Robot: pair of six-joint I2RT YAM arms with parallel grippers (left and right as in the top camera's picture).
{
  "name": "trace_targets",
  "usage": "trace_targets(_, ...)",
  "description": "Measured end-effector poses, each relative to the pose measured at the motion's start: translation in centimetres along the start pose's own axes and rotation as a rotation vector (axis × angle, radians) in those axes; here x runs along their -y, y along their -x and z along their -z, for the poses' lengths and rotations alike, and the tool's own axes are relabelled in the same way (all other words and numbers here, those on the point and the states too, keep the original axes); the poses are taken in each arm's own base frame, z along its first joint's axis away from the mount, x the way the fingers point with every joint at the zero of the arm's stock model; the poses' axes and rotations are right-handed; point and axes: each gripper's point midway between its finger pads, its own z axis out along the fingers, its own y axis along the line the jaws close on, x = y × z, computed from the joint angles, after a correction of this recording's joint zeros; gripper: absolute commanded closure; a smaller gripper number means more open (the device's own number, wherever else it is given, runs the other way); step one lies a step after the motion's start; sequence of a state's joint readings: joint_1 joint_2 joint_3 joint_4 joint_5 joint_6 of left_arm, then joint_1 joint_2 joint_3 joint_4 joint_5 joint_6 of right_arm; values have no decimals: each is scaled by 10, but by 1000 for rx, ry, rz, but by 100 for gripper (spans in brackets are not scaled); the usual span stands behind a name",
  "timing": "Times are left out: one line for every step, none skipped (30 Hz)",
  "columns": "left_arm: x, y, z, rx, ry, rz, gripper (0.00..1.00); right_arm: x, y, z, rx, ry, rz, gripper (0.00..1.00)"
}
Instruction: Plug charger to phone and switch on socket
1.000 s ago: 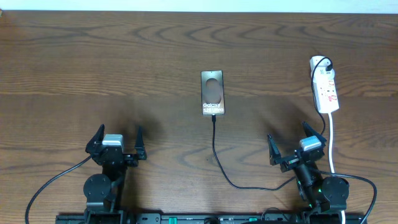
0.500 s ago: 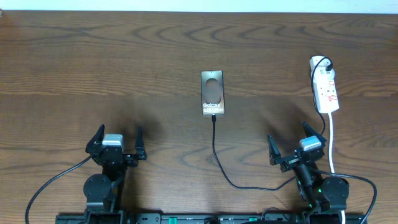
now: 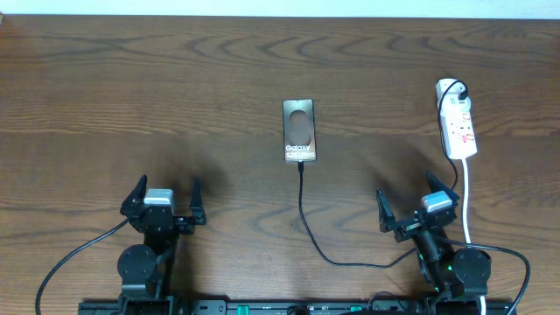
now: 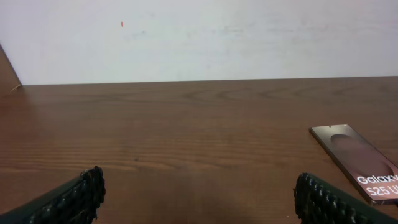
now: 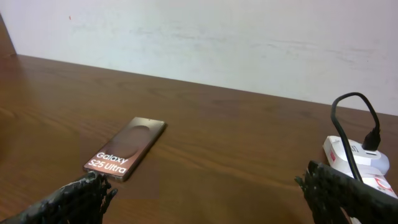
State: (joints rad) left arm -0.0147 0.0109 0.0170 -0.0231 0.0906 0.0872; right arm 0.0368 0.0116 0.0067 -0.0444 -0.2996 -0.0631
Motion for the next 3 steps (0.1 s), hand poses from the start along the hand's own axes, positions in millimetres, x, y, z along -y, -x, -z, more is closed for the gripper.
trace_targets(0,0,0,0,0,0,2,0,0,0,0,0,0,1)
trace_targets(0,0,0,0,0,0,2,0,0,0,0,0,0,1)
trace_targets(0,0,0,0,0,0,2,0,0,0,0,0,0,1)
